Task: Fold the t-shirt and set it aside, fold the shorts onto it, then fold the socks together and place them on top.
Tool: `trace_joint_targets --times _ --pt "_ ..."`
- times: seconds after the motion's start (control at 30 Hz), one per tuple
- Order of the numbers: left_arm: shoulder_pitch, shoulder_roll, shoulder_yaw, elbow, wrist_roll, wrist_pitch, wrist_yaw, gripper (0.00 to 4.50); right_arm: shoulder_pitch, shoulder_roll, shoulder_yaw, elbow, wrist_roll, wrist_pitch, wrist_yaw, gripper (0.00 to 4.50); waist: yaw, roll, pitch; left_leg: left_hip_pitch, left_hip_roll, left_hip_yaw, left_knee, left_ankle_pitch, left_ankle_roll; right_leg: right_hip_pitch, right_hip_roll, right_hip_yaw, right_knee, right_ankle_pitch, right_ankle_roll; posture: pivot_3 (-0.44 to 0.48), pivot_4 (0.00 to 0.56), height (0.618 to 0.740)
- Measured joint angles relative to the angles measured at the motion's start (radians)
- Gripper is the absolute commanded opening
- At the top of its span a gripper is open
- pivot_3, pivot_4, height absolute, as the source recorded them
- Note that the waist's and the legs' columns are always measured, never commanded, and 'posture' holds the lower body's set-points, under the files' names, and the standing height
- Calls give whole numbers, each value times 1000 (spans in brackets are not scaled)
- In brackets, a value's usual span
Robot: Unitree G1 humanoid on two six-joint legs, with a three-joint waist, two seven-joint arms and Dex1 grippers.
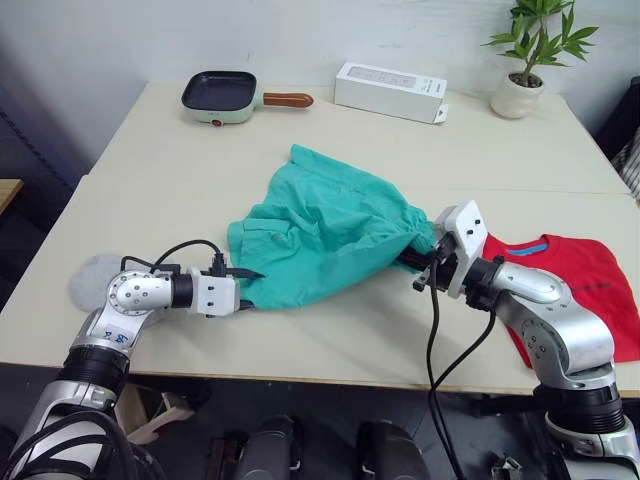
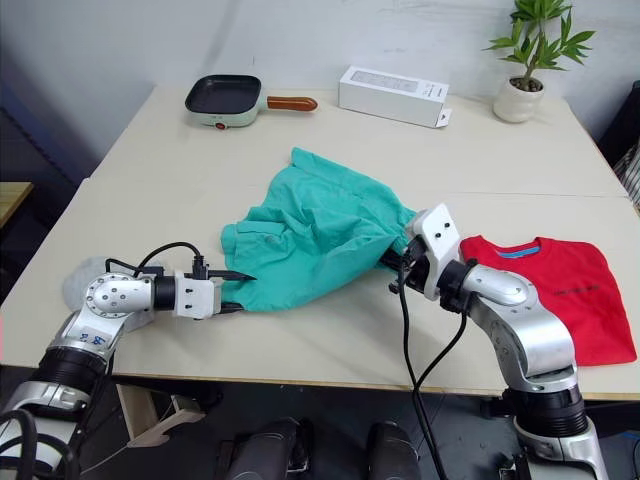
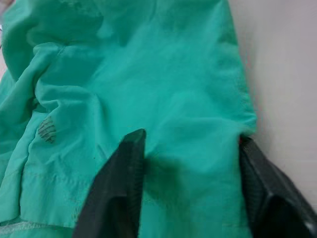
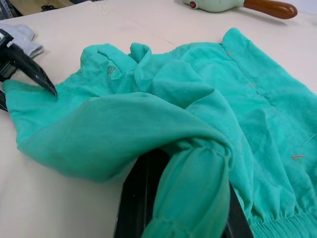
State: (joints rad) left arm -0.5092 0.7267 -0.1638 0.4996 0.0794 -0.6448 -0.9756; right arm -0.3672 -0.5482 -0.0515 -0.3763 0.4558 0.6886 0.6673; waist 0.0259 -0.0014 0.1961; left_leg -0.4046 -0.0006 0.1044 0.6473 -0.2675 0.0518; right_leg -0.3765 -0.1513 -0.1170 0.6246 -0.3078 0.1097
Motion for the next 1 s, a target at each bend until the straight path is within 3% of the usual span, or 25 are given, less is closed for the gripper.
trace_joint_targets --times 0.17,0.4,0.63,1.0 --pt "-29 2 -24 44 21 27 15 22 1 -32 -2 -6 19 6 23 0 -3 4 -3 0 1 1 0 0 0 0 1 0 1 0 0 0 150 740" --pt "16 21 12 2 -56 207 -22 22 91 -101 -12 14 -22 -156 125 0 -11 8 -9 1 3 2 -1 0 -1 -1 3 -1 1 0 -1 0 150 740" --pt "225 213 69 -306 -294 497 -292 22 198 -149 24 95 -125 -471 272 0 -56 6 -8 0 9 5 -4 0 -6 -3 8 -2 1 -3 -4 0 150 740" --pt "569 525 288 -742 -573 971 -455 22 319 -192 122 218 -283 -1007 433 0 -51 -5 5 0 12 5 -1 -5 -13 -2 9 0 -5 -3 -5 0 150 740"
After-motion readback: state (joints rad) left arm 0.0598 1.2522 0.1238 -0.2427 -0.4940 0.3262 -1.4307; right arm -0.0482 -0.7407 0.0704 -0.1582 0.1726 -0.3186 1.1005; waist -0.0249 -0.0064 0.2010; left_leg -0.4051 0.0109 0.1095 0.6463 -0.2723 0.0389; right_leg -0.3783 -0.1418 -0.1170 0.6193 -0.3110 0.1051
